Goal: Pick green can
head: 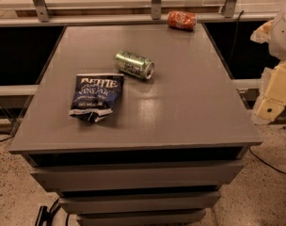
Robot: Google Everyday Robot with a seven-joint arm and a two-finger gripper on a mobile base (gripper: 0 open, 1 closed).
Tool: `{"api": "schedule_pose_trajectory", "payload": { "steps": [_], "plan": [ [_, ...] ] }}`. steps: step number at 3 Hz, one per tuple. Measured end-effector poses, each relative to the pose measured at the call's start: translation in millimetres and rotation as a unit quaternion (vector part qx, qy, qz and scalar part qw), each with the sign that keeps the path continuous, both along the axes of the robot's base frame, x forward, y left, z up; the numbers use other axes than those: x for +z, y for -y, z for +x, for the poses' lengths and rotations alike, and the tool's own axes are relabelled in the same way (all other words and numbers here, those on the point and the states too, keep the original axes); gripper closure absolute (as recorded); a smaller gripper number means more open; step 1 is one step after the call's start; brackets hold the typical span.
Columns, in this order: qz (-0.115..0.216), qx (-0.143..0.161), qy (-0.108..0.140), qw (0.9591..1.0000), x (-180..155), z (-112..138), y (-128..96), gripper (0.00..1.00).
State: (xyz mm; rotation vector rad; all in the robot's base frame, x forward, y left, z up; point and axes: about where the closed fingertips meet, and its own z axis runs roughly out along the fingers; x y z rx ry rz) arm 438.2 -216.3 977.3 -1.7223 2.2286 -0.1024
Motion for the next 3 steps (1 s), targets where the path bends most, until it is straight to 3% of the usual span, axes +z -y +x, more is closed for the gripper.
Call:
{"api": "schedule_pose_trajectory", "payload": {
  "steps": [1,2,3],
  "plan": [
    [0.001,0.0,0.002,1.0,0,1,-1,0.0],
    [0.017,0.012,0.008,0.9997,-7,28,-33,0.0],
    [0.034,0.03,0.013,0.9989,-18,73,-82,0.0]
  ]
}}
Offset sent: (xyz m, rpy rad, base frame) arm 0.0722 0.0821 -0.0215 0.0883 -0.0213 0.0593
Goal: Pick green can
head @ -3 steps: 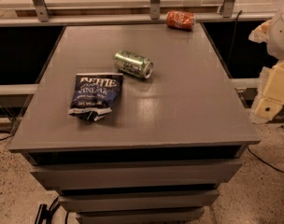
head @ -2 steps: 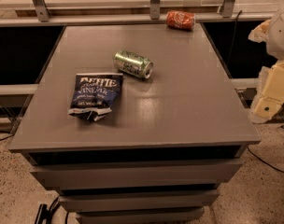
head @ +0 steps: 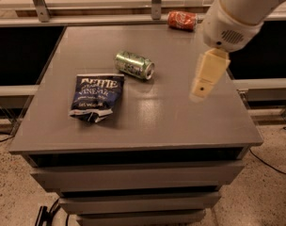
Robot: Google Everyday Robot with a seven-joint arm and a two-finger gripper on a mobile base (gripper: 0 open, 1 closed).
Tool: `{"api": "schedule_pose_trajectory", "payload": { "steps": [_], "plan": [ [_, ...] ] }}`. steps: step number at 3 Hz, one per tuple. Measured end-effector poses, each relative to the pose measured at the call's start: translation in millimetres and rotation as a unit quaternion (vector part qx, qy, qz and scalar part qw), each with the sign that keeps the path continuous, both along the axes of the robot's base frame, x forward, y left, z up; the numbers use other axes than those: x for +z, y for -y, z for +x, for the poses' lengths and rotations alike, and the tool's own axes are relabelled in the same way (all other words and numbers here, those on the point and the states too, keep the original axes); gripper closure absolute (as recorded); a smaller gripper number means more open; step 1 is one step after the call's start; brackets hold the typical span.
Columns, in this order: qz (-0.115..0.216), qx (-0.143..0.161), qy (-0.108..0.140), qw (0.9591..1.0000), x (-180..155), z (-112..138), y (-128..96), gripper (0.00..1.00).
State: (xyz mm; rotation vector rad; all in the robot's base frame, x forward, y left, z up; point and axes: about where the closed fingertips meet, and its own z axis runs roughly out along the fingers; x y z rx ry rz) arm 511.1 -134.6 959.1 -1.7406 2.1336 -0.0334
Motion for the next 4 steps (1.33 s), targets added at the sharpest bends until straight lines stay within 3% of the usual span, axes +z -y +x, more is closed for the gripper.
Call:
{"api": "schedule_pose_trajectory", "payload": {
  "steps": [2,3,4],
  "plan": [
    [0.025,0.038,-0.007,0.9989,-37,75,-110,0.0],
    [0.026,0.035,-0.013,0.9989,-65,115,-142,0.0],
    [0.026,0.035,-0.013,0.999,-66,115,-142,0.0]
  ]
}}
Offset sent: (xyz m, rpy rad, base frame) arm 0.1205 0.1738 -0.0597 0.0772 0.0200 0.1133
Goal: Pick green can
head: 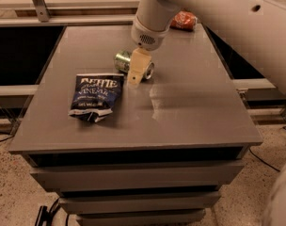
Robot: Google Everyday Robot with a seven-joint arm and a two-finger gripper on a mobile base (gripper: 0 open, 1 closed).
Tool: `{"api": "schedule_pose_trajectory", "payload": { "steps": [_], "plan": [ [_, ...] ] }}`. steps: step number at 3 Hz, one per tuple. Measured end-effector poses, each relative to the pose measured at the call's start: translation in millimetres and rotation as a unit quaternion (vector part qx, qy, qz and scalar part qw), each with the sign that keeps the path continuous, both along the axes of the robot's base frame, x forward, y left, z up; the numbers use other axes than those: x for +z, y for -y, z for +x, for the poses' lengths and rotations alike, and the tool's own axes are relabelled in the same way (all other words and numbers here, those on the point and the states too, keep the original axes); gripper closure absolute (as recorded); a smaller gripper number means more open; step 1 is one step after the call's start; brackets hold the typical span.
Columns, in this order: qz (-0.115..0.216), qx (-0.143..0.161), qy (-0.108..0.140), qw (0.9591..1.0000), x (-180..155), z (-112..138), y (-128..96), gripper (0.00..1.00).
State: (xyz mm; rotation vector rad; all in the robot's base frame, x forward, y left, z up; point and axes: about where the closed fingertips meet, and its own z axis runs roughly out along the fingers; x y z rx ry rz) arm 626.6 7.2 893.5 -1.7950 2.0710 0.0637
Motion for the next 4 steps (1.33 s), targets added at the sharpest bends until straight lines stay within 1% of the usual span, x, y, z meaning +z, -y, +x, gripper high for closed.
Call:
{"api": "schedule_pose_trajectory", "payload": {
  "steps": [1,2,3,4],
  "plan": [
    [0.015,-0.008,0.015,0.9997,-6,9,1,0.0],
    [0.034,-0.022,0.031,0.9987,-12,26,0,0.0],
    [0.052,-0.044,0.034,0.9971,-21,42,1,0.0],
    [0.061,-0.06,0.031,0.9959,-29,55,0,0.0]
  ]
}}
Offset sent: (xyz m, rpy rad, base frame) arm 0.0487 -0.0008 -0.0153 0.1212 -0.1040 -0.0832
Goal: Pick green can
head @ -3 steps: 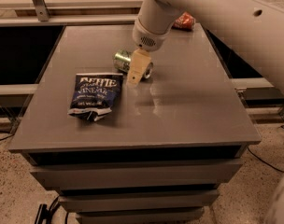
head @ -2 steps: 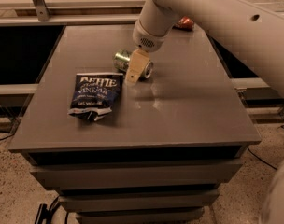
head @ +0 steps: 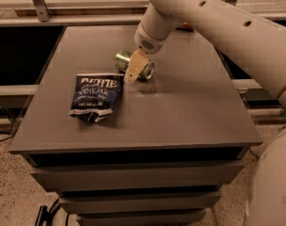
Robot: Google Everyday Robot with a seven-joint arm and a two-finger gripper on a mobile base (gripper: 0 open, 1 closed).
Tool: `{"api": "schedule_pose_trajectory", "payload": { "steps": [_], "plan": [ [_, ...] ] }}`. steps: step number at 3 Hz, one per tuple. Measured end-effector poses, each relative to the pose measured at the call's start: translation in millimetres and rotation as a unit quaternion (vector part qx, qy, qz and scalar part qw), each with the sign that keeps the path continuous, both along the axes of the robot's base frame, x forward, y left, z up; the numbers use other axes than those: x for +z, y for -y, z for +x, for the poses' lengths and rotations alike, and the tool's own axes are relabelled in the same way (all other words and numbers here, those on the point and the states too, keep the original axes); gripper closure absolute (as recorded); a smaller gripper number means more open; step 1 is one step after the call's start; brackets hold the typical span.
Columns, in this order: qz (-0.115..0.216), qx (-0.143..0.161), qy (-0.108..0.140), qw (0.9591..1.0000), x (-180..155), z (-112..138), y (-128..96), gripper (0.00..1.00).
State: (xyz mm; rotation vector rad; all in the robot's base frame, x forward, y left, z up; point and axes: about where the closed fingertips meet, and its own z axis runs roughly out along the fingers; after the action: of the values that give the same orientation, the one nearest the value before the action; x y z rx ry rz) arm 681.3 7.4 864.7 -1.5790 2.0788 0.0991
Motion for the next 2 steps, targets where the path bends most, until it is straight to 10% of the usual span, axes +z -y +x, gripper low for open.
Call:
{"api": "schedule_pose_trajectory", "payload": {
  "steps": [2],
  "plan": [
    [0.014,-0.016,-0.012,0.9997,-13.0,15.2,-1.8,0.19]
  ]
}}
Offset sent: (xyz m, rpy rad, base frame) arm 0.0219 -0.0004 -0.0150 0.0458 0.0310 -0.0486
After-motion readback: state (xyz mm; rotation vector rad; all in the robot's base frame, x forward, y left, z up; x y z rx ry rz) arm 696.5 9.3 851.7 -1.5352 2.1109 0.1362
